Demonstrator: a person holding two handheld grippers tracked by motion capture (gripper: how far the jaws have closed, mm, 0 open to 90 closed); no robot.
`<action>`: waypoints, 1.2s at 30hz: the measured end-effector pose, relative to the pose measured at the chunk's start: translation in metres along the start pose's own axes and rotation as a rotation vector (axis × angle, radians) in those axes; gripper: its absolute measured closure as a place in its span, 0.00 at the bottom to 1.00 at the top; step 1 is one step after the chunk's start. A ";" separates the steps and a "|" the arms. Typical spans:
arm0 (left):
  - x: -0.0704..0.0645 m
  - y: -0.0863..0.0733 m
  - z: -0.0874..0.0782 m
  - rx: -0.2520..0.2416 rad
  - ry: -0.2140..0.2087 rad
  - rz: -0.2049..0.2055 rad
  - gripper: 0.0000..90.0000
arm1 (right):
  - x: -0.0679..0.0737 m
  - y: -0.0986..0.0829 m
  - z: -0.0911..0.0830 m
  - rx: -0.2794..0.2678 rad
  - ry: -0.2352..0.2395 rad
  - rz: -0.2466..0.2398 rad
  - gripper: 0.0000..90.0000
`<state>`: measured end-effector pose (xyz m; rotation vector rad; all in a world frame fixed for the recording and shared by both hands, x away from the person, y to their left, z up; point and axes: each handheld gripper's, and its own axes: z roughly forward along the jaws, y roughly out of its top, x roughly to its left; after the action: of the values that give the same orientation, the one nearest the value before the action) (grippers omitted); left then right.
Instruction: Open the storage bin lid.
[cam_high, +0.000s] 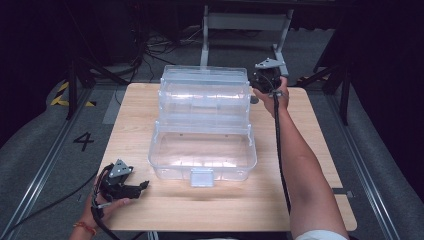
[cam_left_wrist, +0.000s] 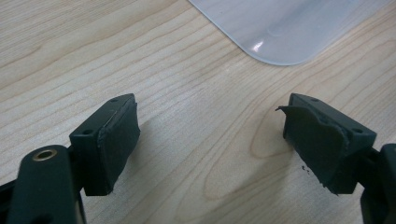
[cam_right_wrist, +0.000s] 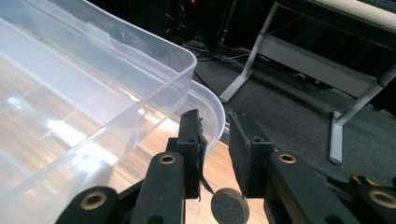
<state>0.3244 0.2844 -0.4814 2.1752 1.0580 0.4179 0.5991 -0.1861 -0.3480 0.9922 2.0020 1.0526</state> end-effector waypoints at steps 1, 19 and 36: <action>0.000 0.000 0.000 0.000 0.000 0.000 0.21 | 0.001 0.000 -0.003 0.001 0.000 -0.010 0.83; 0.000 0.000 0.000 0.001 0.000 0.001 0.21 | 0.009 -0.011 -0.053 -0.010 0.035 -0.094 0.81; -0.001 0.000 0.000 0.001 0.002 -0.004 0.21 | 0.007 -0.034 -0.094 -0.011 0.064 -0.112 0.70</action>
<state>0.3236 0.2842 -0.4815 2.1734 1.0639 0.4173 0.5087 -0.2273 -0.3359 0.8394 2.0759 1.0449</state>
